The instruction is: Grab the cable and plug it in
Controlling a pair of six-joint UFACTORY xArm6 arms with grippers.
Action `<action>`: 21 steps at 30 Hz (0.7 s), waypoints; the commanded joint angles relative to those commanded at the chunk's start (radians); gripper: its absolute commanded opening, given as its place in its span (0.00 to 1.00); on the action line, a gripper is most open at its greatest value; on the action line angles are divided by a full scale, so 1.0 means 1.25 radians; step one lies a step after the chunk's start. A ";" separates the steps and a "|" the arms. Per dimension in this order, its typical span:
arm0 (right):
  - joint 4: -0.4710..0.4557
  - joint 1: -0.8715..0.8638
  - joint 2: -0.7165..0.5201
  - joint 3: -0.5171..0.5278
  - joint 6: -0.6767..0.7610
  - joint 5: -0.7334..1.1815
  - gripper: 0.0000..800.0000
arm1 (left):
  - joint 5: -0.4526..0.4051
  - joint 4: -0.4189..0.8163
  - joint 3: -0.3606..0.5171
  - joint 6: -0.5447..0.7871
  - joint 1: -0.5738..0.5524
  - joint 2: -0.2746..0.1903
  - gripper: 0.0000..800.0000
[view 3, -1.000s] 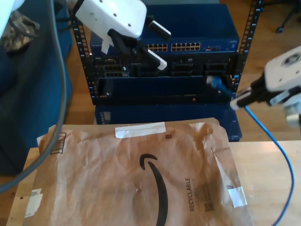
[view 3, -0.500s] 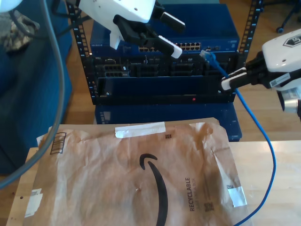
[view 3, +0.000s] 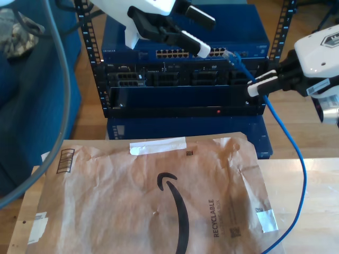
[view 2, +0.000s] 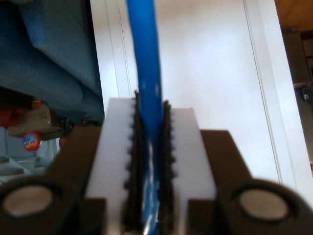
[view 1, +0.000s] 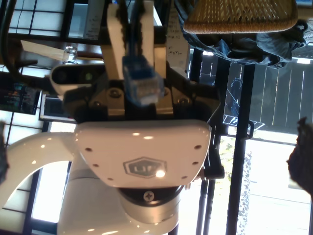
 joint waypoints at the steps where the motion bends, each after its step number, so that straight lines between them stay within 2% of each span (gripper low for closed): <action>1: 0.004 -0.001 0.000 -0.004 0.000 0.000 0.01 | 0.000 0.001 0.000 0.000 0.000 0.000 0.98; 8: 0.005 0.006 0.004 -0.028 0.001 -0.001 0.01 | 0.001 0.001 0.000 0.000 0.000 0.000 0.98; 13: 0.065 0.007 0.023 -0.044 -0.001 -0.004 0.01 | 0.002 0.000 0.000 0.000 0.000 0.000 0.98; 21: 0.064 0.010 0.048 -0.064 -0.002 -0.004 0.01 | 0.028 0.000 -0.002 0.000 0.000 -0.001 0.98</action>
